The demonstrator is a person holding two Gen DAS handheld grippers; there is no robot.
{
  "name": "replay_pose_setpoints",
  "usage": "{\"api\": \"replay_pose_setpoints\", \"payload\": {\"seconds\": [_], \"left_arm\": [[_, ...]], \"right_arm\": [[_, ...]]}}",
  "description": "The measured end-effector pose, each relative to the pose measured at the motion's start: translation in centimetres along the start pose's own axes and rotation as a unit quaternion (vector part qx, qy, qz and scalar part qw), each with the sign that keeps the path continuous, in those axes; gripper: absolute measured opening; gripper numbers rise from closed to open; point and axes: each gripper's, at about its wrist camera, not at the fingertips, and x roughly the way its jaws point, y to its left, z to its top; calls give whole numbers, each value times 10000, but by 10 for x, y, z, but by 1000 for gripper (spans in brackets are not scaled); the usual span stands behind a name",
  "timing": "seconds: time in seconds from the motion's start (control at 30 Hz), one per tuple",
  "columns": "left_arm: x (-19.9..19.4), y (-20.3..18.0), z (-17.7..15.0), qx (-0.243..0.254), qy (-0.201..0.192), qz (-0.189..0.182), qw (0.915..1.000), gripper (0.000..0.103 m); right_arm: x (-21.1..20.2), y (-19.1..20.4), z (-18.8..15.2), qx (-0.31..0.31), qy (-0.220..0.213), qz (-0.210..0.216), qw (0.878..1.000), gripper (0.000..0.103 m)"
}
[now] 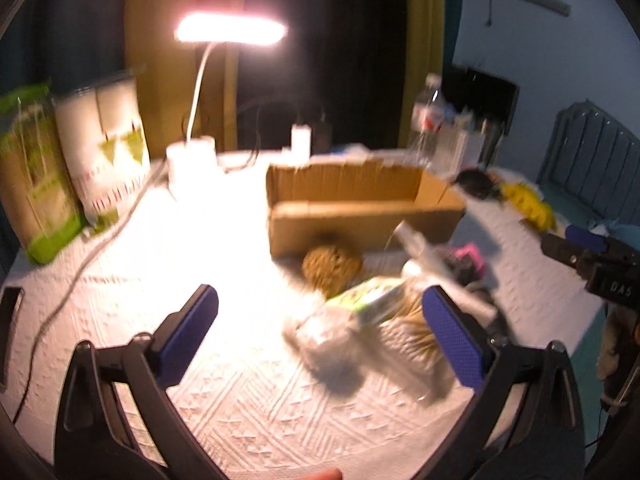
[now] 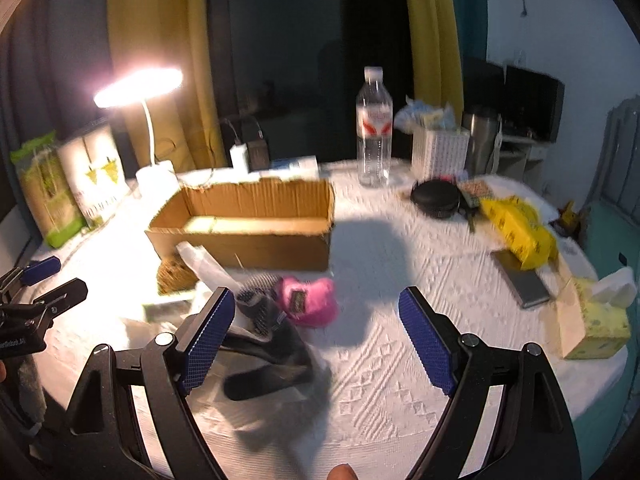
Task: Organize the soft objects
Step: 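Grasp the clear bubble-wrap bag with the left tool while the right tool grasps the grey glove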
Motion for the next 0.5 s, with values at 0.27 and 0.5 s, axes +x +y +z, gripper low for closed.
{"api": "replay_pose_setpoints", "payload": {"seconds": [0.27,0.5], "left_arm": [[60,11,-13,-217,768,-14,9968,102],[88,15,-16,-355,1167,-49,9925,98]], "right_arm": [[48,-6,-16,3,577,290,9979,87],[79,5,-10,-20,779,992,9920,72]]}}
